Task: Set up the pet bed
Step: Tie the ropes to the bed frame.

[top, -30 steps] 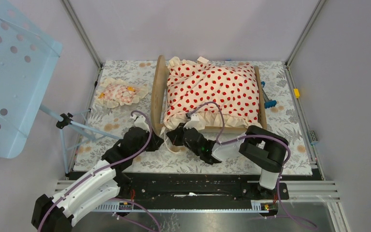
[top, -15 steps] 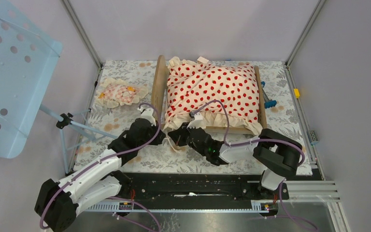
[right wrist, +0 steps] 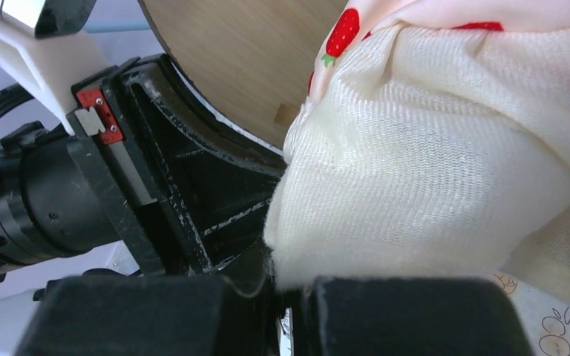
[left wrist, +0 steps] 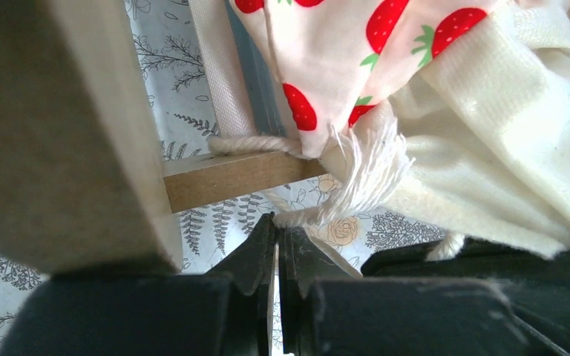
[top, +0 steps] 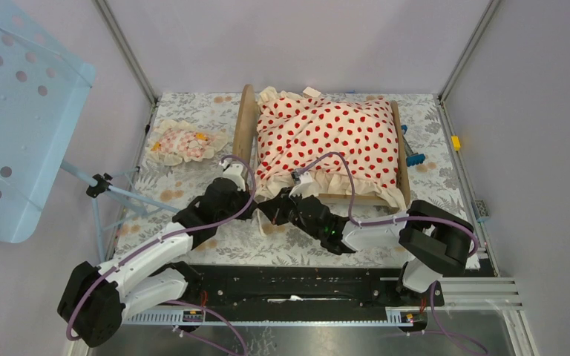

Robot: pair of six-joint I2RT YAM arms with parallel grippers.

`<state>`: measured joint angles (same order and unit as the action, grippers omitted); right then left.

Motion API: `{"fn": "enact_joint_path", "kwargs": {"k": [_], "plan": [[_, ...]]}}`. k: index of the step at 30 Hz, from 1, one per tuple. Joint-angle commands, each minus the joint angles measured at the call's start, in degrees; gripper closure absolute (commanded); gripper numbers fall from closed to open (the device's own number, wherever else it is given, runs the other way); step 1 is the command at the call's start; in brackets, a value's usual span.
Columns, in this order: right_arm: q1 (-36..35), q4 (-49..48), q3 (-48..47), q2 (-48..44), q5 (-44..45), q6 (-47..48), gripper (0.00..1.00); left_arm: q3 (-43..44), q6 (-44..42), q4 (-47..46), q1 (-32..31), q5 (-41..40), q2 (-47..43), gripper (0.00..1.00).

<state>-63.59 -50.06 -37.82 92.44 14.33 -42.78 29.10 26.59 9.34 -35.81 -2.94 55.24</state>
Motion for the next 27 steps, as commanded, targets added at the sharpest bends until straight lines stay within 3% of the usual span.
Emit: {"fn": "enact_joint_path", "kwargs": {"k": [1, 7, 16, 27], "plan": [[0.12, -3.36, 0.48, -2.71, -0.69, 2.29, 0.95, 2.71, -2.25, -2.94, -0.22, 1.73, 1.79, 1.00], [0.14, -4.48, 1.51, -3.55, 0.18, 3.37, 0.94, 2.27, -2.30, -1.47, -0.22, 2.68, 2.67, 1.00], [0.14, -6.31, 1.64, -4.11, 3.63, 5.24, 0.79, 0.81, -1.53, -1.76, -0.31, 5.58, 1.16, 1.00], [1.19, -14.05, 0.09, 1.94, 1.32, 0.85, 0.80, 1.12, -2.02, -1.79, -0.40, 6.99, 1.72, 1.00]]}}
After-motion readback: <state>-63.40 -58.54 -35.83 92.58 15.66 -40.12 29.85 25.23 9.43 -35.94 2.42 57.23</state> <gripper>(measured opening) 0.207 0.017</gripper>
